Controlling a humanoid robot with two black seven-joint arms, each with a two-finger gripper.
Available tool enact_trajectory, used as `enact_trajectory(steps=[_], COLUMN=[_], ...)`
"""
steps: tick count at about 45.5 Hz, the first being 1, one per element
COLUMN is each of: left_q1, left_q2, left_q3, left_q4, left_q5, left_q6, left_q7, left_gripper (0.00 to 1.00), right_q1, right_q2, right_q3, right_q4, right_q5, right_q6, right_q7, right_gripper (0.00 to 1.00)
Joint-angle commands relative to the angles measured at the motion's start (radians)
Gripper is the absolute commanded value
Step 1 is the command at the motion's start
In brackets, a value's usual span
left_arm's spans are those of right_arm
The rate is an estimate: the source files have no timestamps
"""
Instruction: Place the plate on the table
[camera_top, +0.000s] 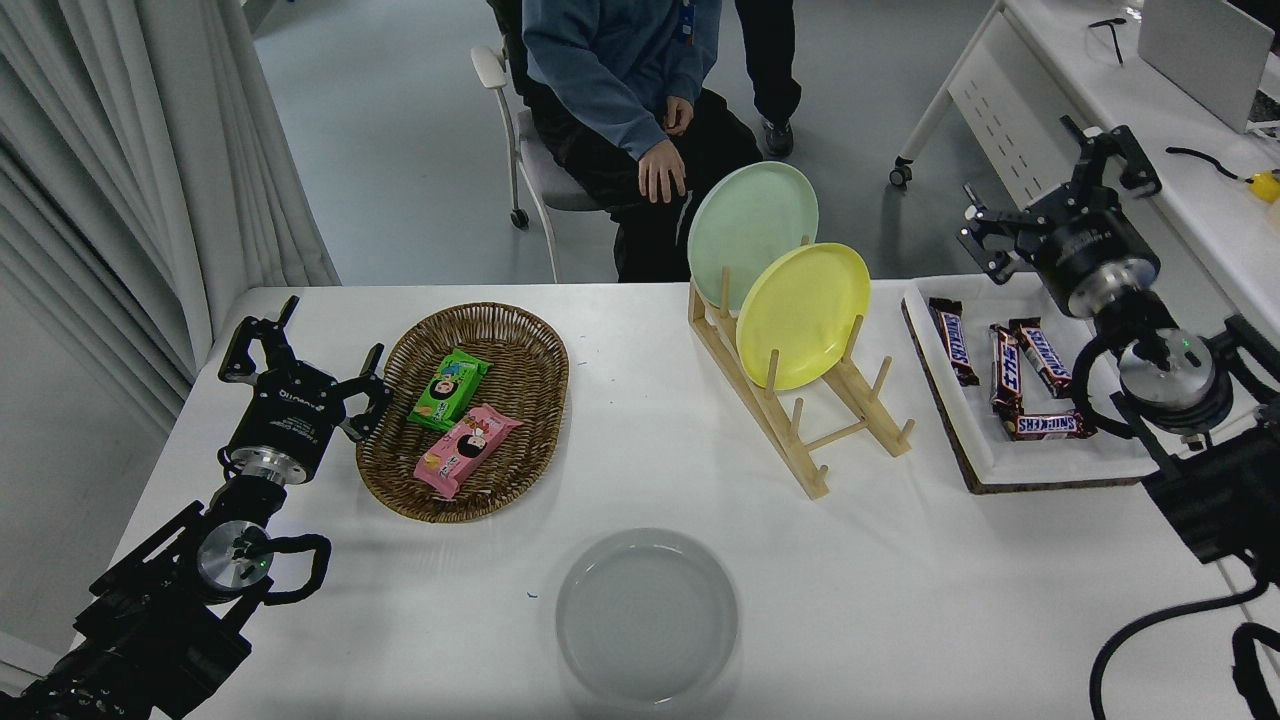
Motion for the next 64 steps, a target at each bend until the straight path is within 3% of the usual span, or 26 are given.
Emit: enact_trajectory(steps=[1, 14, 21, 50, 64], left_q1=[0.0, 0.0, 0.0, 0.0, 0.0], left_q2=[0.0, 0.0, 0.0, -0.001, 0.0], left_q3=[0.0, -0.001, 0.0, 0.0, -0.001], left_q4=[-0.001, -0.001, -0.001, -0.001, 0.001], left_q5=[0.0, 0.0, 0.0, 0.0, 0.0], left_q6=[0.0, 0.0, 0.0, 0.0, 0.0], left_q7=[0.0, 0.0, 0.0, 0.0, 0.0], left_gripper=[1.0, 1.0, 1.0, 1.0, 1.0], right_q1=[-0.036, -0.056, -0.061, -0.067, -0.139], right_q2=[0.045, 0.095, 0.125, 0.155, 0.137], right_q3=[0.018, 0.024, 0.018, -0.001, 0.004], right_q4=[-0.141, -0.141, -0.14, -0.123, -0.063], right_q5=[-0.014, -0.179, -0.185, -0.216, -0.221], right_q6=[0.081, 0.095, 0.096, 0.119, 0.121], right_q7=[0.015, 0.035, 0.092, 0.094, 0.094], right_gripper=[1.0, 1.0, 1.0, 1.0, 1.0])
